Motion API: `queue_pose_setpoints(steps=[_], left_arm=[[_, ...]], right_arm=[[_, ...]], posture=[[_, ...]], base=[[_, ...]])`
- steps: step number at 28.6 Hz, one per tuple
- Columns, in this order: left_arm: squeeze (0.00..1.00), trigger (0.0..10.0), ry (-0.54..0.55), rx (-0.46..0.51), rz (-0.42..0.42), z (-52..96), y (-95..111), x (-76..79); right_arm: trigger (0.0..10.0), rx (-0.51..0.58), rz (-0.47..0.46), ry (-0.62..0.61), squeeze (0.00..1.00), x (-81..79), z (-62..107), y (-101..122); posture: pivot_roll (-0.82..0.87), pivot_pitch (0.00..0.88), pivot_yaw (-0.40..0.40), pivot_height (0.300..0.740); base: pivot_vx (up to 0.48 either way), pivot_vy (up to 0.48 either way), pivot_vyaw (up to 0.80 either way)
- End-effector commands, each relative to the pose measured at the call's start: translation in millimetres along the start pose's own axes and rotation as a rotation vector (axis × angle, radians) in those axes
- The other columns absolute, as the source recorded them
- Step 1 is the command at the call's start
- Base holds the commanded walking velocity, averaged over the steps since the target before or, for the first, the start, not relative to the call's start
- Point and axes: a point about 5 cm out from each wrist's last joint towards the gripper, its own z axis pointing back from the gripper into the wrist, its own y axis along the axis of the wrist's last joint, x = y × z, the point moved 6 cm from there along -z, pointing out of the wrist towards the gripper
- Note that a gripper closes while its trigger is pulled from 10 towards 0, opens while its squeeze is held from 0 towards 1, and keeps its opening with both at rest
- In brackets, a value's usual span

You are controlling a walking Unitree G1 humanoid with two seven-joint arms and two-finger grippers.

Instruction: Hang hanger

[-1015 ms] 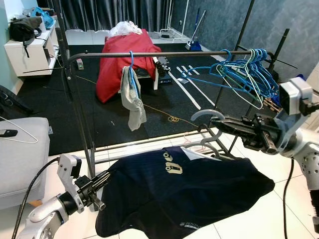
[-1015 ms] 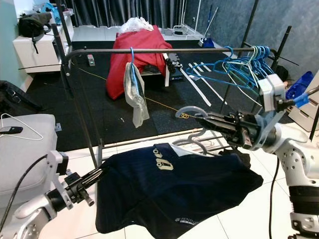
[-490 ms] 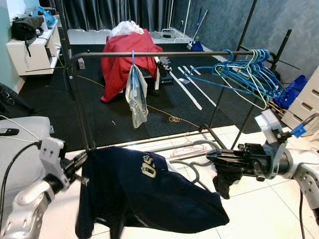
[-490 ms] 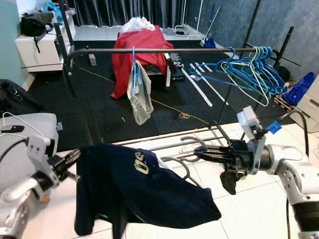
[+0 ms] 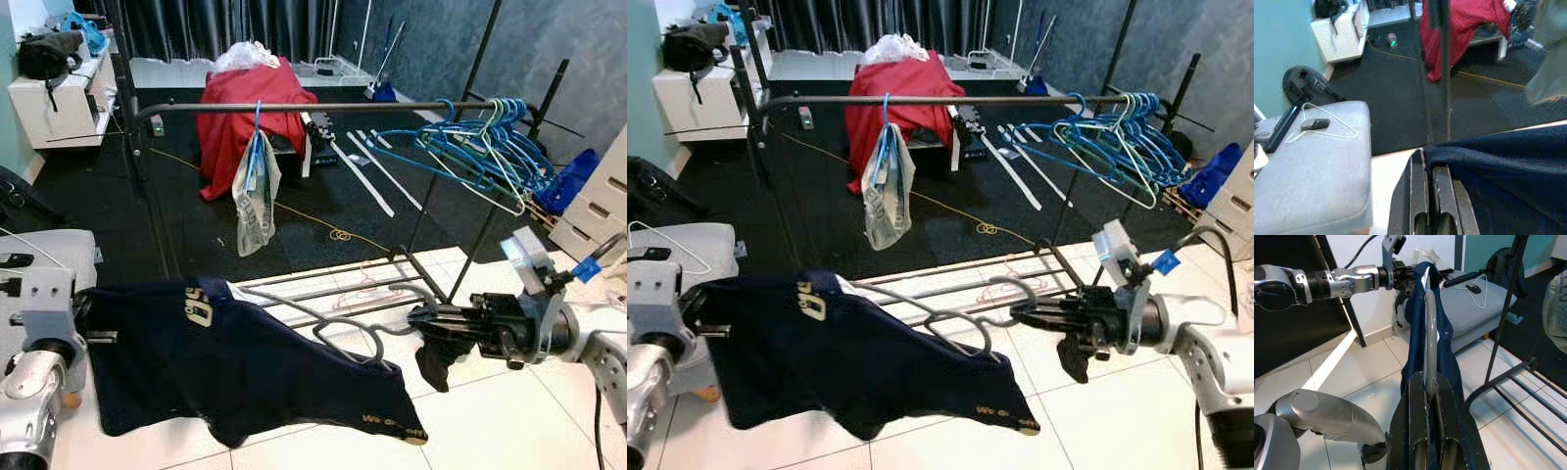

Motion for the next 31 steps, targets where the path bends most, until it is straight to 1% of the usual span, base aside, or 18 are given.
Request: queue_pose_setpoints(steps=[1, 4, 7, 9, 10, 12, 15, 17, 18, 20, 21, 22, 23, 25, 26, 29, 30, 31], left_arm=[[0.00, 0.0, 0.267, -0.114, -0.024, 11.6, -23.8, -63.7], [0.00, 0.0, 0.286, -0.131, -0.033, 13.0, -28.5, -65.3], [0.00, 0.0, 0.259, -0.149, -0.037, 12.4, -35.5, -55.0], [0.00, 0.0, 0.159, -0.122, 0.013, 8.7, -34.8, -27.8], [0.00, 0.0, 0.159, -0.122, 0.013, 8.7, -34.8, -27.8], [0.00, 0.0, 0.005, -0.078, 0.042, 8.6, -31.3, 16.5], [0.00, 0.0, 0.005, -0.078, 0.042, 8.6, -31.3, 16.5], [0.00, 0.0, -0.041, -0.057, 0.073, 10.1, -28.6, 33.0], [0.00, 0.0, -0.084, -0.030, 0.093, 11.4, -24.1, 49.6], [0.00, 0.0, -0.084, -0.030, 0.093, 11.4, -24.1, 49.6], [0.00, 0.0, -0.170, 0.016, 0.118, 14.0, -14.4, 71.1], [0.00, 0.0, -0.170, 0.016, 0.118, 14.0, -14.4, 71.1], [0.00, 0.0, -0.308, 0.073, 0.147, 21.1, -1.0, 99.0], [0.00, 0.0, -0.308, 0.073, 0.147, 21.1, -1.0, 99.0], [0.00, 0.0, -0.450, 0.140, 0.201, 32.3, 17.8, 126.2], [0.00, 0.0, -0.450, 0.140, 0.201, 32.3, 17.8, 126.2], [0.00, 0.0, -0.546, 0.199, 0.243, 41.3, 36.3, 143.6], [0.00, 0.0, -0.546, 0.199, 0.243, 41.3, 36.3, 143.6]], right_arm=[[10.0, -0.016, 0.014, -0.061, 0.00, 4.2, 21.5, 5.4], [10.0, -0.017, 0.021, -0.074, 0.00, 5.8, 22.7, 5.7], [10.0, -0.006, 0.062, -0.106, 0.00, 10.8, 22.9, 8.8], [10.0, 0.025, 0.124, -0.145, 0.00, 18.2, 18.7, 15.3], [10.0, 0.025, 0.124, -0.145, 0.00, 18.2, 18.7, 15.3], [10.0, 0.112, 0.196, -0.197, 0.00, 27.3, 9.8, 31.5], [10.0, 0.112, 0.196, -0.197, 0.00, 27.3, 9.8, 31.5], [10.0, 0.148, 0.218, -0.201, 0.00, 28.1, 5.2, 38.4], [10.0, 0.184, 0.251, -0.216, 0.00, 30.2, 1.4, 45.5], [10.0, 0.184, 0.251, -0.216, 0.00, 30.2, 1.4, 45.5], [10.0, 0.234, 0.315, -0.284, 0.00, 38.6, 0.4, 56.5], [10.0, 0.234, 0.315, -0.284, 0.00, 38.6, 0.4, 56.5], [10.0, 0.287, 0.379, -0.377, 0.00, 49.4, 2.3, 68.0], [10.0, 0.287, 0.379, -0.377, 0.00, 49.4, 2.3, 68.0], [10.0, 0.344, 0.389, -0.429, 0.00, 55.0, 1.8, 75.7], [10.0, 0.344, 0.389, -0.429, 0.00, 55.0, 1.8, 75.7], [10.0, 0.368, 0.381, -0.441, 0.00, 55.7, -1.7, 76.6], [10.0, 0.368, 0.381, -0.441, 0.00, 55.7, -1.7, 76.6]], posture=[[-0.12, 0.057, -0.084, 0.740], [-0.12, 0.060, -0.085, 0.740], [-0.12, 0.063, -0.086, 0.740], [-0.12, 0.063, -0.086, 0.740], [-0.12, 0.063, -0.086, 0.740], [-0.12, 0.065, -0.083, 0.740], [-0.12, 0.065, -0.083, 0.740], [-0.12, 0.066, -0.084, 0.740], [-0.12, 0.067, -0.087, 0.740], [-0.12, 0.067, -0.087, 0.740], [-0.12, 0.066, -0.084, 0.740], [-0.12, 0.066, -0.084, 0.740], [-0.12, 0.066, -0.084, 0.740], [-0.12, 0.066, -0.084, 0.740], [-0.12, 0.066, -0.085, 0.740], [-0.12, 0.066, -0.085, 0.740], [-0.12, 0.066, -0.086, 0.740], [-0.12, 0.066, -0.086, 0.740]], base=[[0.000, 0.000, 0.00], [0.000, 0.000, 0.00], [0.000, 0.000, 0.00], [0.000, 0.000, 0.00], [0.000, 0.000, 0.00], [0.000, 0.000, 0.00], [0.000, 0.000, 0.00], [0.000, 0.000, 0.00], [0.000, 0.000, 0.00], [0.000, 0.000, 0.00], [0.000, 0.000, 0.00], [0.000, 0.000, 0.00], [0.000, 0.000, 0.00], [0.000, 0.000, 0.00], [0.000, 0.000, 0.00], [0.000, 0.000, 0.00], [0.000, 0.000, 0.00], [0.000, 0.000, 0.00]])
